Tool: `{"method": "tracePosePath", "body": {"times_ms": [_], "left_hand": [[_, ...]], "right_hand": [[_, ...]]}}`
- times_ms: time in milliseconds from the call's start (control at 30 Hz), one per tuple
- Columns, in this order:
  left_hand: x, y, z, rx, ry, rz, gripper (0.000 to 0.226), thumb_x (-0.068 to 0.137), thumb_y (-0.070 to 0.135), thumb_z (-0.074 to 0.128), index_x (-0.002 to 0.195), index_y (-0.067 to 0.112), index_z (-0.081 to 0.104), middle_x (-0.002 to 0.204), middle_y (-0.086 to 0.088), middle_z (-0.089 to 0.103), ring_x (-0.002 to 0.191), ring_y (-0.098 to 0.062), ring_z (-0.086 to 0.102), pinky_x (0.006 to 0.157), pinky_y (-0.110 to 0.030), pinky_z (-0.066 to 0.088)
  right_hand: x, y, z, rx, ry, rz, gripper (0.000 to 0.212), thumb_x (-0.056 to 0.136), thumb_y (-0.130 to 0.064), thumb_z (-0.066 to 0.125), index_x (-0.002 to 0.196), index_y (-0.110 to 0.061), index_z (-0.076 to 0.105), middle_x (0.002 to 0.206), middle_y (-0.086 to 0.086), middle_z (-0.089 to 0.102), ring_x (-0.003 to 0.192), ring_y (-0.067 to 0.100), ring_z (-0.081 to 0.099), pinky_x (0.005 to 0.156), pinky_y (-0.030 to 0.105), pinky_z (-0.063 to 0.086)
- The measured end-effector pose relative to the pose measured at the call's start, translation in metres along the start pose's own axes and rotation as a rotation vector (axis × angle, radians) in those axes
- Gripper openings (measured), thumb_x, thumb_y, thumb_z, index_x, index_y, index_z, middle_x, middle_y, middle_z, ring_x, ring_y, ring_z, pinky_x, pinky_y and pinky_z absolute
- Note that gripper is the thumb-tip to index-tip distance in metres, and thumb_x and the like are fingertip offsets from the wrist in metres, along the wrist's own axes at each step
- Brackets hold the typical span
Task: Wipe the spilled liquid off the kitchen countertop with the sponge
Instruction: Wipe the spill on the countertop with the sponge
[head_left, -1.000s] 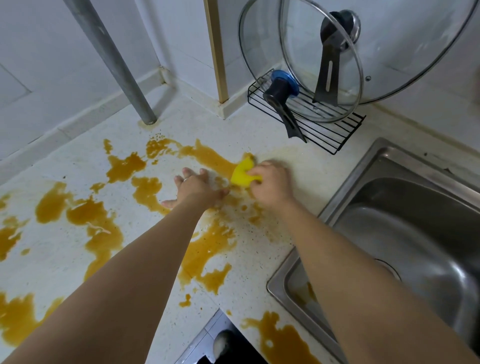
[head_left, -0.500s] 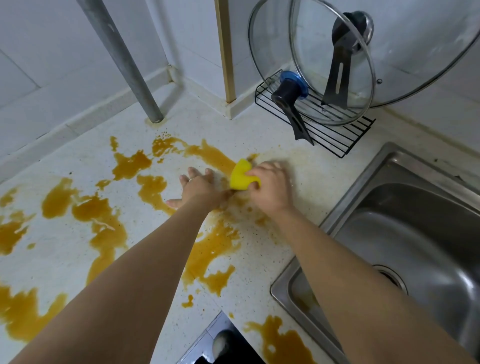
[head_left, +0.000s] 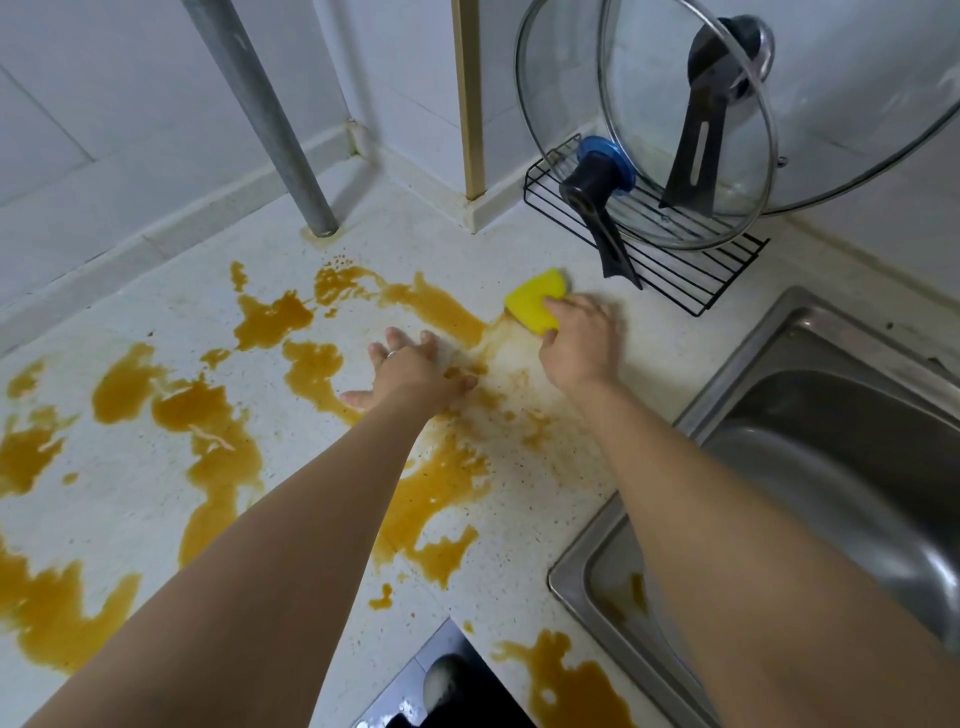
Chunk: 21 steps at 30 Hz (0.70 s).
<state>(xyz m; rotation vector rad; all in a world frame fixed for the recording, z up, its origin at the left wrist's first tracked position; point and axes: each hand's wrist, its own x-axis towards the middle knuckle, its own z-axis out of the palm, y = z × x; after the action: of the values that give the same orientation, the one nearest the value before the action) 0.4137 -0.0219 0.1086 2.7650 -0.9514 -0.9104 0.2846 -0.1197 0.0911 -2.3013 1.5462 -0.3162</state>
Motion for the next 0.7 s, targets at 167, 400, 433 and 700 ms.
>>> {"method": "tracePosePath", "body": {"times_ms": [167, 400, 433, 700], "left_hand": [[0.011, -0.003, 0.006, 0.045, -0.004, 0.029, 0.088, 0.078, 0.063, 0.059, 0.148, 0.029, 0.017, 0.154, -0.005, 0.007, 0.145, -0.027, 0.002, 0.107, -0.067, 0.019], [0.022, -0.012, -0.013, -0.003, 0.086, 0.029, 0.069, 0.088, 0.042, 0.058, 0.146, 0.025, 0.025, 0.157, -0.003, 0.009, 0.146, -0.025, 0.001, 0.11, -0.061, 0.019], [0.028, -0.015, -0.014, 0.016, 0.076, 0.026, 0.07, 0.087, 0.046, 0.06, 0.146, 0.028, 0.026, 0.157, -0.002, 0.006, 0.146, -0.027, -0.001, 0.108, -0.066, 0.016], [0.043, -0.021, -0.02, 0.074, 0.023, 0.034, 0.083, 0.079, 0.058, 0.063, 0.146, 0.03, 0.022, 0.156, -0.004, 0.004, 0.144, -0.032, -0.001, 0.104, -0.073, 0.015]], "right_hand": [[-0.029, -0.021, 0.012, 0.051, -0.13, -0.273, 0.034, 0.082, -0.015, 0.053, 0.114, -0.018, 0.063, 0.114, 0.005, 0.059, 0.107, 0.024, 0.046, 0.093, 0.034, 0.039], [0.0, -0.022, 0.009, 0.014, -0.093, -0.104, 0.045, 0.09, -0.014, 0.048, 0.135, -0.02, 0.045, 0.137, 0.004, 0.045, 0.125, 0.026, 0.038, 0.104, 0.037, 0.031], [-0.004, -0.027, 0.014, 0.023, -0.132, -0.174, 0.044, 0.089, -0.014, 0.049, 0.133, -0.021, 0.048, 0.134, 0.003, 0.048, 0.122, 0.024, 0.04, 0.103, 0.036, 0.033], [0.023, -0.038, 0.023, 0.045, -0.072, -0.107, 0.042, 0.088, -0.012, 0.049, 0.128, -0.024, 0.052, 0.131, 0.001, 0.049, 0.122, 0.026, 0.038, 0.105, 0.037, 0.031]]}}
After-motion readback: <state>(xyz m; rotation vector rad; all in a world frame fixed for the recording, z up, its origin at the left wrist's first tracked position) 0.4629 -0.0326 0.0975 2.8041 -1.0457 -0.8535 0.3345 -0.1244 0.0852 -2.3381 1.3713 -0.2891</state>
